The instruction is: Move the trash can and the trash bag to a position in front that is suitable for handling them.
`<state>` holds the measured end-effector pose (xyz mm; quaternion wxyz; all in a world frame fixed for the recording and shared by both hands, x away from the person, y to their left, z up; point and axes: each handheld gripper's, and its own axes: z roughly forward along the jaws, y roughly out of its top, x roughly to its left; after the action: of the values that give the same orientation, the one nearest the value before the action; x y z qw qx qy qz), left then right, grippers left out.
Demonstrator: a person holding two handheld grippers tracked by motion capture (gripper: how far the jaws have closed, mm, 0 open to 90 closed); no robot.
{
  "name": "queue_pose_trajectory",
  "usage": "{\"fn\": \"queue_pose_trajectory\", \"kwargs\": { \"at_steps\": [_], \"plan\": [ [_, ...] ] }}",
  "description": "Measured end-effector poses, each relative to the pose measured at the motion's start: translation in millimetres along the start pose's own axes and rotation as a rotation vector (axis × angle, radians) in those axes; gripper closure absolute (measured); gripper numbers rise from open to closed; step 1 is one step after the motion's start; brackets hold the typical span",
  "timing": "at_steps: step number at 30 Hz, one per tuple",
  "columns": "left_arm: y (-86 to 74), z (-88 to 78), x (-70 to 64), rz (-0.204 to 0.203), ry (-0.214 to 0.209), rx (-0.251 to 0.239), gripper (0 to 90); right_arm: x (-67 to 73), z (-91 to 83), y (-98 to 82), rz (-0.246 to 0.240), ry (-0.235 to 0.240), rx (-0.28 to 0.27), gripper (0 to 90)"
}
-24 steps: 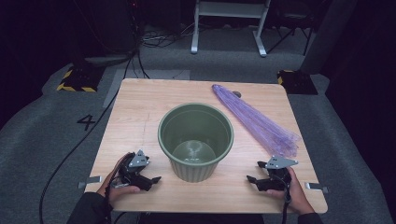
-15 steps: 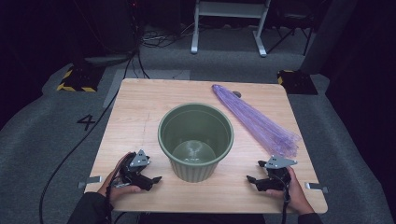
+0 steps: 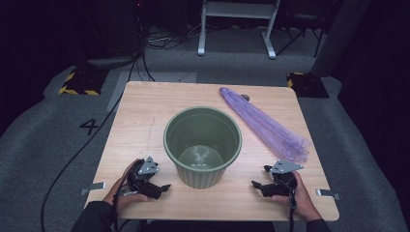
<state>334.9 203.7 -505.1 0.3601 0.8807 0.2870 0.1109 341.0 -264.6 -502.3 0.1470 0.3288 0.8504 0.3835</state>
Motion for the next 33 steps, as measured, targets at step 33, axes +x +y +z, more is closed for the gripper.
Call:
{"fn": "queue_pose_trajectory", "kwargs": {
  "at_steps": [33],
  "plan": [
    [32.1, 31.5, -6.4, 0.068, -0.056, 0.019, 0.2, 58.4, 38.8, 64.6, -0.188, 0.111, -0.125, 22.9]
  ]
}}
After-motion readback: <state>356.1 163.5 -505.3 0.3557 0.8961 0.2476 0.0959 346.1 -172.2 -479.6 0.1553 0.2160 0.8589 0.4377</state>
